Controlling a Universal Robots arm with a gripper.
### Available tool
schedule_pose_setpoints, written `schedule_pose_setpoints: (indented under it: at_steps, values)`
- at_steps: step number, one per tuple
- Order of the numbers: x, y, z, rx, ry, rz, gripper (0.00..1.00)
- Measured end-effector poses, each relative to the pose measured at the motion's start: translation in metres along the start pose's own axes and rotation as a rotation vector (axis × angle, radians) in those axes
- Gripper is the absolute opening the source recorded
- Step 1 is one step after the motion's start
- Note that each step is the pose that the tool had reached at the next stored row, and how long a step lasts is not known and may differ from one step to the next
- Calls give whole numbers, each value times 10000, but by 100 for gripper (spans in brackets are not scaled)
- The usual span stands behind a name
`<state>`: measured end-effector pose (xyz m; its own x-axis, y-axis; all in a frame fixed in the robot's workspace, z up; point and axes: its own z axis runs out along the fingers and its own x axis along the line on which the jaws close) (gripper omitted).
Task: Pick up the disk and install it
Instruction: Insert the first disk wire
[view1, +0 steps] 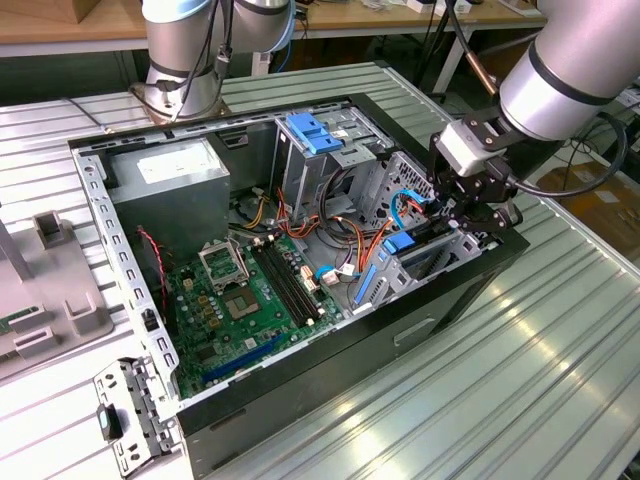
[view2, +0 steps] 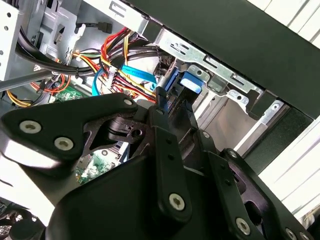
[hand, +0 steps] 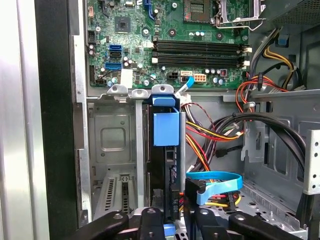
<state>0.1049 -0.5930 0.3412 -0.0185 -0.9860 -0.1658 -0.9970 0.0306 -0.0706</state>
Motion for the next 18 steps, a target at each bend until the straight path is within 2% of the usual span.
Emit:
schedule_pose_setpoints:
  at_steps: [6, 8, 10, 13, 16, 17, 18]
  values:
    - [-1, 0, -5, 0, 0, 0, 31]
    - [-8, -3, -48, 0, -11, 1, 31]
    - [-15, -6, -89, -1, -41, 3, 31]
    - [-23, -9, -135, -2, -118, 9, 31]
    - [-27, -10, -142, -3, -158, 11, 31]
    - [-28, -10, -142, -3, -164, 12, 29]
    - [-31, -11, -142, -3, -169, 12, 22]
